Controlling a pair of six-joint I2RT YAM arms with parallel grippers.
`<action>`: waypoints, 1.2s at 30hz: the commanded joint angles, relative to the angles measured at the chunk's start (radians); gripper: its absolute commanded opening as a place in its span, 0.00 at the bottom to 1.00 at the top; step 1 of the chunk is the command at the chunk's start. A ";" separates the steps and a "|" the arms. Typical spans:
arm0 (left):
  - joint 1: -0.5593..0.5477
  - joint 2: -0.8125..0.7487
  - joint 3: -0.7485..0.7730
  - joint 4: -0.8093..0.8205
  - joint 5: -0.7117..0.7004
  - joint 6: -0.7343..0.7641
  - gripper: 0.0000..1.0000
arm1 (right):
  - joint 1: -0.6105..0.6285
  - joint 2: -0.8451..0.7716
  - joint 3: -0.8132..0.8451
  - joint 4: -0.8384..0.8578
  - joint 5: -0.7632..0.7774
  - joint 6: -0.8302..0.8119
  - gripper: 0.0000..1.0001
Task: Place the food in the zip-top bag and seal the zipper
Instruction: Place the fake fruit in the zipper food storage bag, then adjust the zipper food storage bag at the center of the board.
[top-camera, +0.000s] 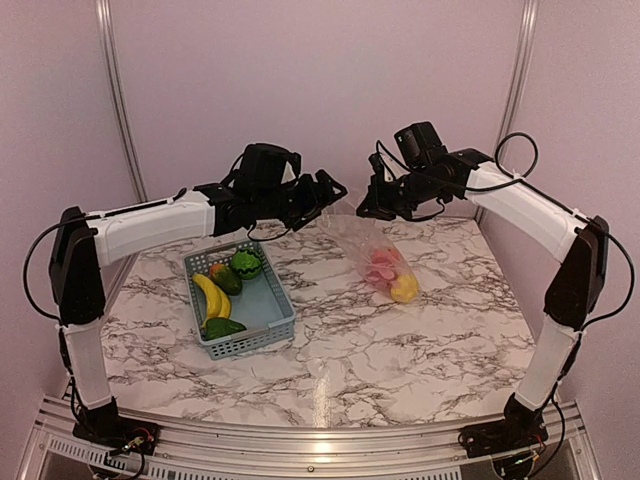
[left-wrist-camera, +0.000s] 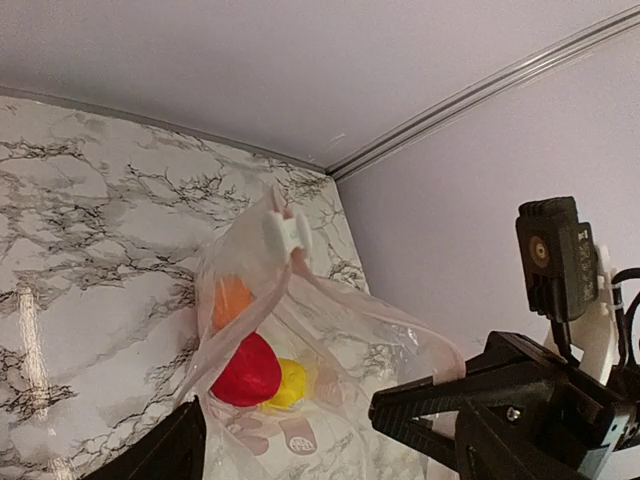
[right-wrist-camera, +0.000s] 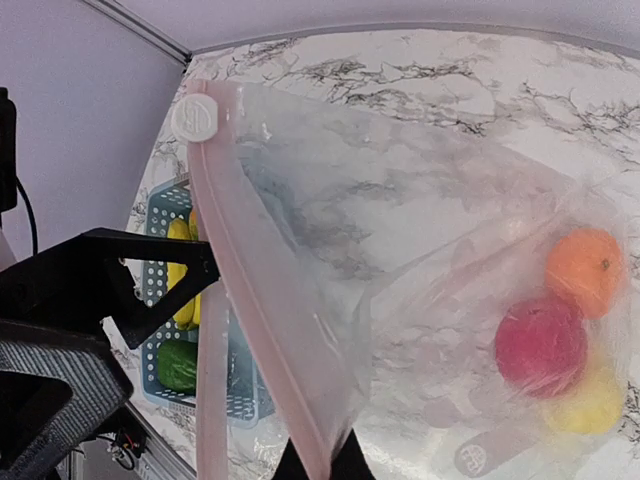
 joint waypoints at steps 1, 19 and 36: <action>-0.001 -0.118 0.008 0.088 0.032 0.046 0.85 | 0.010 -0.035 0.008 0.014 0.016 -0.003 0.00; -0.002 -0.179 -0.122 -0.240 -0.032 0.153 0.72 | 0.011 -0.015 0.023 0.018 -0.007 -0.019 0.00; -0.007 0.041 0.145 -0.239 0.073 0.143 0.00 | 0.014 0.083 0.209 -0.213 0.135 -0.110 0.22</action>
